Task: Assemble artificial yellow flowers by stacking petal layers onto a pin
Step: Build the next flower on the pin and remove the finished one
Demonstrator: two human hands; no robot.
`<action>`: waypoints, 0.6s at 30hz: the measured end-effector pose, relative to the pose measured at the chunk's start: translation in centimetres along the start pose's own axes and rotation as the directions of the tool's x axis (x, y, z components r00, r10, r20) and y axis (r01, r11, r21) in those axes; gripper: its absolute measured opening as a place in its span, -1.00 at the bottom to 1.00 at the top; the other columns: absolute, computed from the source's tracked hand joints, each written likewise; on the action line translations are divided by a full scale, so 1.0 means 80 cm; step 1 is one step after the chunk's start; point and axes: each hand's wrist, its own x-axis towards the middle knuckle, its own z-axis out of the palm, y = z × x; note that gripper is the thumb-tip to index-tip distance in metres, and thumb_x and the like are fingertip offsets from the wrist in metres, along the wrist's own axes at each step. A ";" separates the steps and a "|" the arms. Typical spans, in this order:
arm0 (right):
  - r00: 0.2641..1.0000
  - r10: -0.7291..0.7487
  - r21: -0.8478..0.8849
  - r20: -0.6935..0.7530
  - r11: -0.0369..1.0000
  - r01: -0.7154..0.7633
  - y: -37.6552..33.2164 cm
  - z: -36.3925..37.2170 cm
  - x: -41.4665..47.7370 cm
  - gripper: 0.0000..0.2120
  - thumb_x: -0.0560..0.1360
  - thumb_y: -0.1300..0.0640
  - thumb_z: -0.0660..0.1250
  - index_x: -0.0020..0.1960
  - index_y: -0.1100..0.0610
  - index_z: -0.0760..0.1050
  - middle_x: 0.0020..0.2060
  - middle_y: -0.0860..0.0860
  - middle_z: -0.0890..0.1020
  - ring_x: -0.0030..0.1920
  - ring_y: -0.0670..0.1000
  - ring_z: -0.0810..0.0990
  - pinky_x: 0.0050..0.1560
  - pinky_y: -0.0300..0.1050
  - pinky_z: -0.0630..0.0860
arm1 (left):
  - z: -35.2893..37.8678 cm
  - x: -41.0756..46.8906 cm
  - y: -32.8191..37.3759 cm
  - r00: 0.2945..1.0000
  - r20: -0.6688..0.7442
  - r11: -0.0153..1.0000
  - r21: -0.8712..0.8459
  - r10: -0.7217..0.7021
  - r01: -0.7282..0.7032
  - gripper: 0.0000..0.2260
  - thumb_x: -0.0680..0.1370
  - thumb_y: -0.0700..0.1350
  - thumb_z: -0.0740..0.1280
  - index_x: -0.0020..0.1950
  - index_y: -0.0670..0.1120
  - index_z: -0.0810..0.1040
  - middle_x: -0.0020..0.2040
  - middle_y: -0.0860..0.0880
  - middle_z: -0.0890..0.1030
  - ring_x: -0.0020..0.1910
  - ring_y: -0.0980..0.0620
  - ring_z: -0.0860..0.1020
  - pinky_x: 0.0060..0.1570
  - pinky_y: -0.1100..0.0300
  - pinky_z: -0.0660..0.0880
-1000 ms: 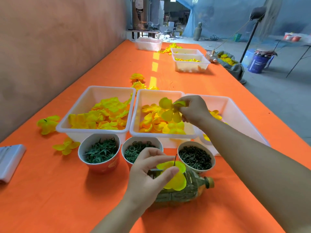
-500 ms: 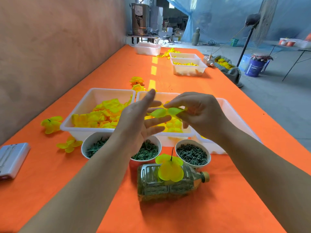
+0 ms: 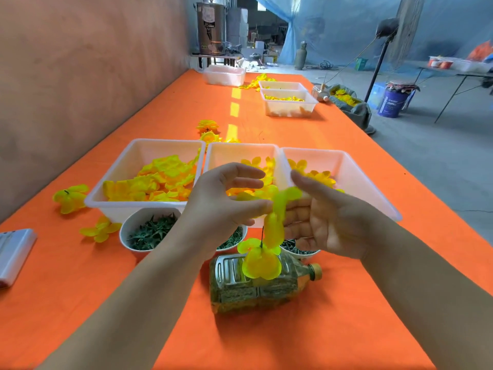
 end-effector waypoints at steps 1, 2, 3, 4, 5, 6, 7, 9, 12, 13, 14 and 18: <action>0.999 0.015 0.036 0.029 0.999 -0.016 0.000 0.004 -0.002 -0.28 0.23 -0.44 0.40 0.09 0.13 0.65 -0.07 0.08 0.70 -0.18 0.05 0.69 -0.35 -0.18 0.50 | 0.000 -0.002 0.002 0.999 -0.028 0.996 0.078 0.035 -0.033 -0.61 0.27 -0.13 0.63 0.02 0.16 0.66 0.03 0.09 0.70 -0.23 0.04 0.69 -0.32 0.15 0.59; 0.999 0.008 0.043 0.038 0.999 -0.010 0.000 0.005 -0.005 -0.24 0.21 -0.45 0.40 0.14 0.12 0.64 -0.05 0.08 0.71 -0.14 0.06 0.70 -0.35 -0.17 0.52 | -0.001 -0.004 0.003 0.997 -0.045 0.988 0.140 0.065 -0.058 -0.59 0.27 -0.12 0.63 0.04 0.17 0.64 0.03 0.12 0.69 -0.26 0.04 0.68 -0.29 0.10 0.62; 1.000 -0.008 0.028 0.021 1.000 0.007 0.000 0.008 -0.006 -0.25 0.19 -0.41 0.41 0.16 0.11 0.63 -0.05 0.08 0.72 -0.13 0.07 0.71 -0.35 -0.18 0.53 | -0.001 -0.006 0.006 0.995 -0.050 0.980 0.186 0.082 -0.071 -0.57 0.25 -0.08 0.63 0.05 0.18 0.63 0.03 0.14 0.69 -0.27 0.05 0.67 -0.23 0.04 0.63; 0.999 -0.044 -0.007 -0.005 0.999 0.044 0.001 0.009 -0.007 -0.32 0.18 -0.34 0.44 0.13 0.10 0.64 -0.08 0.08 0.72 -0.14 0.06 0.71 -0.35 -0.19 0.53 | -0.001 -0.009 0.008 0.995 -0.048 0.973 0.218 0.088 -0.076 -0.56 0.23 -0.04 0.62 0.06 0.20 0.62 0.03 0.16 0.68 -0.25 0.04 0.67 -0.18 -0.02 0.64; 0.995 -0.093 -0.058 -0.031 0.994 0.091 0.003 0.011 -0.008 -0.42 0.18 -0.25 0.47 0.07 0.09 0.66 -0.14 0.07 0.73 -0.17 0.04 0.72 -0.35 -0.21 0.53 | -0.002 -0.011 0.009 0.995 -0.043 0.969 0.236 0.086 -0.073 -0.54 0.21 -0.01 0.61 0.07 0.20 0.61 0.03 0.17 0.67 -0.22 0.01 0.67 -0.15 -0.06 0.64; 0.989 -0.143 -0.108 -0.049 0.985 0.137 0.005 0.014 -0.007 -0.51 0.20 -0.15 0.49 0.03 0.11 0.68 -0.17 0.07 0.72 -0.21 0.01 0.71 -0.33 -0.22 0.53 | -0.003 -0.012 0.008 0.996 -0.042 0.966 0.249 0.078 -0.065 -0.52 0.21 0.00 0.62 0.08 0.20 0.61 0.03 0.16 0.67 -0.18 -0.03 0.68 -0.16 -0.07 0.64; 0.982 -0.177 -0.141 -0.070 0.976 0.166 0.008 0.016 -0.006 -0.55 0.22 -0.08 0.50 0.03 0.13 0.69 -0.18 0.07 0.72 -0.23 -0.01 0.69 -0.32 -0.23 0.53 | -0.004 -0.013 0.006 0.997 -0.047 0.967 0.252 0.062 -0.048 -0.50 0.23 -0.01 0.65 0.10 0.20 0.60 0.04 0.15 0.67 -0.15 -0.05 0.67 -0.21 -0.02 0.64; 0.973 -0.201 -0.160 -0.110 0.970 0.183 0.015 0.016 -0.003 -0.64 0.30 0.02 0.50 0.04 0.17 0.68 -0.17 0.07 0.71 -0.27 -0.04 0.66 -0.32 -0.24 0.53 | -0.006 -0.012 -0.001 0.997 -0.075 0.987 0.157 -0.028 0.039 -0.51 0.30 -0.09 0.65 0.16 0.12 0.59 0.06 0.07 0.66 -0.17 -0.04 0.67 -0.35 0.15 0.59; 0.976 -0.179 -0.116 -0.128 0.980 0.164 0.022 0.015 -0.001 -0.73 0.38 0.05 0.48 0.03 0.15 0.68 -0.18 0.04 0.72 -0.29 -0.07 0.65 -0.37 -0.26 0.50 | -0.006 -0.012 -0.009 0.957 -0.059 0.943 -0.200 -0.283 0.266 -0.41 0.28 0.03 0.59 0.25 -0.06 0.52 0.13 -0.18 0.63 -0.28 -0.04 0.66 -0.43 0.19 0.53; 0.979 -0.165 -0.088 -0.123 0.984 0.155 0.024 0.016 0.000 -0.69 0.35 0.04 0.48 0.04 0.15 0.67 -0.19 0.04 0.72 -0.30 -0.07 0.65 -0.40 -0.26 0.49 | -0.005 -0.013 -0.012 0.941 -0.033 0.913 -0.255 -0.338 0.319 -0.35 0.23 0.11 0.57 0.24 -0.09 0.52 0.12 -0.22 0.62 -0.29 -0.05 0.65 -0.46 0.20 0.51; 0.981 -0.152 -0.055 -0.116 0.988 0.147 0.027 0.016 0.001 -0.66 0.32 0.03 0.48 0.04 0.15 0.67 -0.20 0.05 0.72 -0.31 -0.07 0.66 -0.42 -0.27 0.49 | -0.005 -0.014 -0.016 0.929 -0.006 0.898 -0.260 -0.370 0.356 -0.33 0.21 0.16 0.59 0.21 -0.10 0.53 0.08 -0.22 0.63 -0.29 -0.05 0.63 -0.49 0.21 0.47; 0.990 -0.117 0.025 -0.077 0.993 0.119 0.032 0.021 0.006 -0.70 0.32 0.03 0.47 0.01 0.12 0.67 -0.23 0.05 0.70 -0.32 -0.07 0.66 -0.43 -0.27 0.49 | -0.002 -0.018 -0.028 0.901 0.069 0.877 -0.208 -0.428 0.433 -0.40 0.24 0.15 0.59 0.19 -0.08 0.59 0.00 -0.14 0.65 -0.18 -0.09 0.50 -0.49 0.23 0.33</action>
